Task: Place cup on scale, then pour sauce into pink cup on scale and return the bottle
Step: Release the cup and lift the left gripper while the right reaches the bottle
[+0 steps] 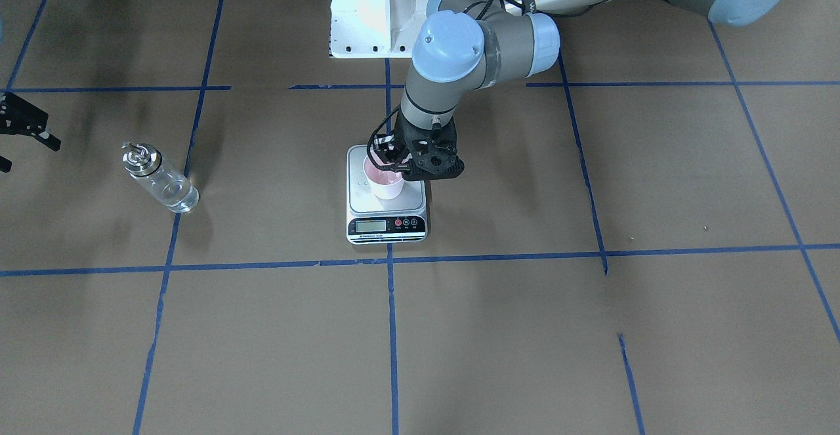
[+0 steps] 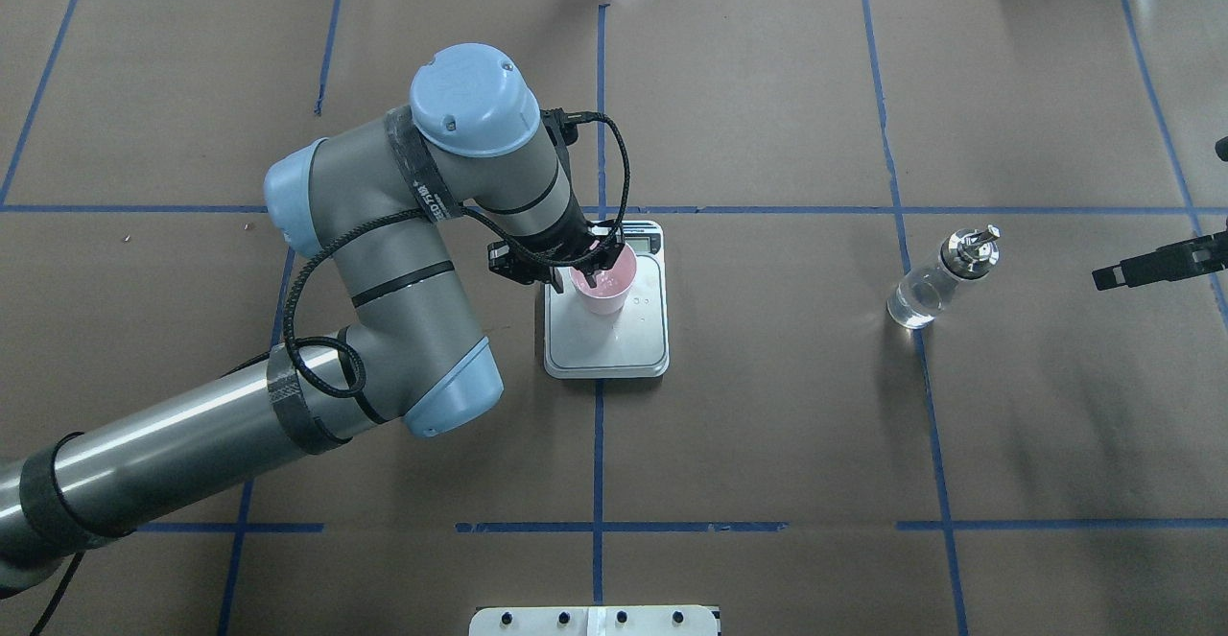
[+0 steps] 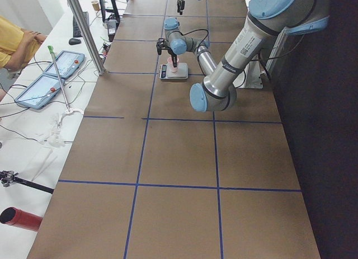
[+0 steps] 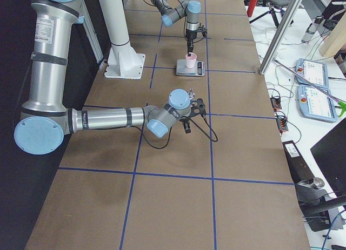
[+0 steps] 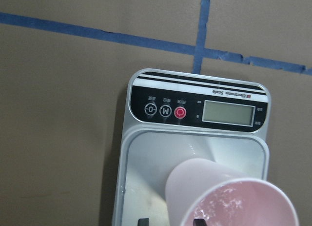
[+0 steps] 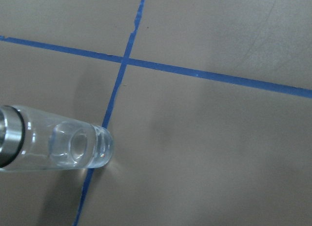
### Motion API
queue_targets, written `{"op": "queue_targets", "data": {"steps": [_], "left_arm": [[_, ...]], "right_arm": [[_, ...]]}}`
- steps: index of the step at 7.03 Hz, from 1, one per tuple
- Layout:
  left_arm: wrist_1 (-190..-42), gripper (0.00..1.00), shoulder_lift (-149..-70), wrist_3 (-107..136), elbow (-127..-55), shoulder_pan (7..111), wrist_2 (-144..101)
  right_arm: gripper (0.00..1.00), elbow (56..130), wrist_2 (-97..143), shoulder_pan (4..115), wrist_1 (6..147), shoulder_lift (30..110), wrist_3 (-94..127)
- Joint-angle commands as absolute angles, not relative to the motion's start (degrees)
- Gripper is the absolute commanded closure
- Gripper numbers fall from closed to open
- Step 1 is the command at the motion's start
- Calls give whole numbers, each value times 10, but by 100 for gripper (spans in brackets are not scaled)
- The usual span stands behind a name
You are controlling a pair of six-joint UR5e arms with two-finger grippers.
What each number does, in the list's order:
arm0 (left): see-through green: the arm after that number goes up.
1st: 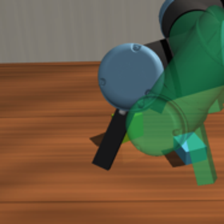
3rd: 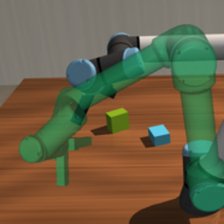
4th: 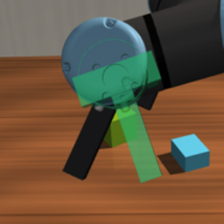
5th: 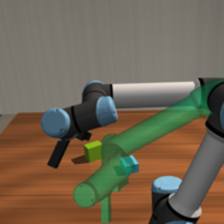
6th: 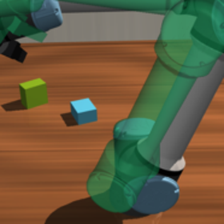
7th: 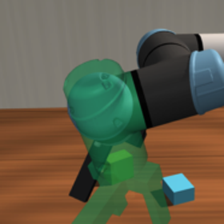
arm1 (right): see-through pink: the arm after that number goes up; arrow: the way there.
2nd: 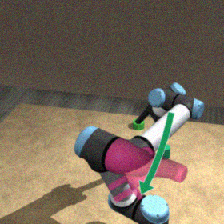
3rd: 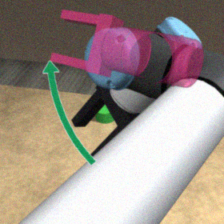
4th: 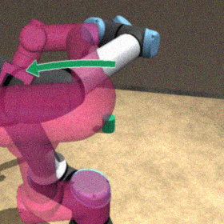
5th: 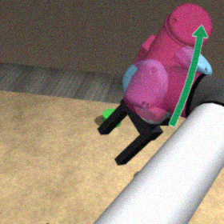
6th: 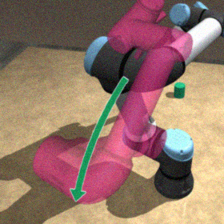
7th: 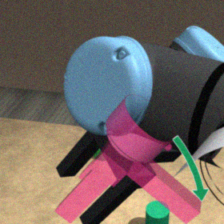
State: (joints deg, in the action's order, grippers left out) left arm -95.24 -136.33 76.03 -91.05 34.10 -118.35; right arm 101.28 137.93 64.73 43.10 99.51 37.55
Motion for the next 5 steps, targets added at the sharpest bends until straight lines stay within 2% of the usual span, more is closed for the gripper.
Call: {"op": "queue_targets", "data": {"steps": [1, 3, 5], "left_arm": [[-951, 57, -1329, 760, -978, 350, -1184], [-951, 57, -1329, 760, -979, 357, -1183], [-951, 57, -1329, 760, -979, 368, -1183]], "right_arm": [[3, 1049, 1367, 589, 409, 998, 441], [0, 1108, 1297, 500, 409, 1000, 553], [0, 1133, 1159, 401, 410, 1013, 621]]}}
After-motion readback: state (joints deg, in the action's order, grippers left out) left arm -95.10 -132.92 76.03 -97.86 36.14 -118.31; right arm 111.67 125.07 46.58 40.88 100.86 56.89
